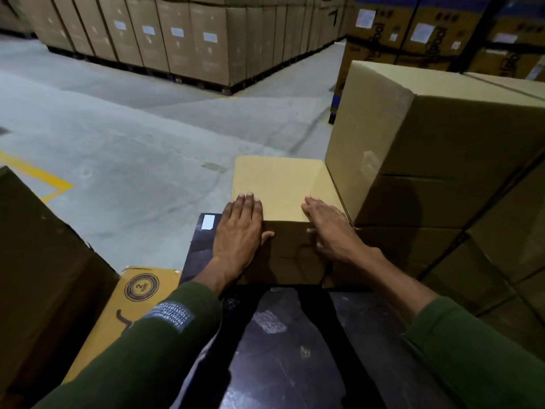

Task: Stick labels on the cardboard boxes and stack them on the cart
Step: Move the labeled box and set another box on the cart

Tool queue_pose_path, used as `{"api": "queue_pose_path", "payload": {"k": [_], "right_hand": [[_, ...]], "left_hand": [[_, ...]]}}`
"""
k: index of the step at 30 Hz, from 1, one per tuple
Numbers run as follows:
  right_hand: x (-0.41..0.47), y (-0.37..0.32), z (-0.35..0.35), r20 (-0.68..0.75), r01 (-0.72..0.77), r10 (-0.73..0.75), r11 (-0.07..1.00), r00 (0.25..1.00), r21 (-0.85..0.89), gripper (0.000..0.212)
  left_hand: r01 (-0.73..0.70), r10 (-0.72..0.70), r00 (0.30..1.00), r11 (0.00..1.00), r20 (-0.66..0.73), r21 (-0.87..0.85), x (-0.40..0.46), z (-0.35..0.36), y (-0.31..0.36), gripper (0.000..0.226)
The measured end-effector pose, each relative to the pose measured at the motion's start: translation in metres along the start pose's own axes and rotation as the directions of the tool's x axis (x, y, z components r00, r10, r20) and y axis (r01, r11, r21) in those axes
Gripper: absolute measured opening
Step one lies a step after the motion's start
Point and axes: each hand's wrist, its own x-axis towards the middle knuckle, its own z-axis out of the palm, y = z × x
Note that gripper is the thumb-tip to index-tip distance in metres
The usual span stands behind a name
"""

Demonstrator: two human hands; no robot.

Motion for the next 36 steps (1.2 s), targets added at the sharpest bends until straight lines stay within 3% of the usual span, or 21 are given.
{"api": "queue_pose_path", "payload": {"k": [29, 36], "right_hand": [[-0.005, -0.020, -0.002, -0.068, -0.068, 0.068, 0.998, 0.995, 0.000, 0.049], [-0.007, -0.015, -0.009, -0.067, -0.065, 0.071, 0.994, 0.995, 0.088, 0.049]], "left_hand": [[-0.001, 0.003, 0.999, 0.998, 0.037, -0.058, -0.005, -0.019, 0.001, 0.077], [0.013, -0.010, 0.998, 0.999, 0.056, -0.052, -0.006, -0.024, 0.008, 0.078]]}}
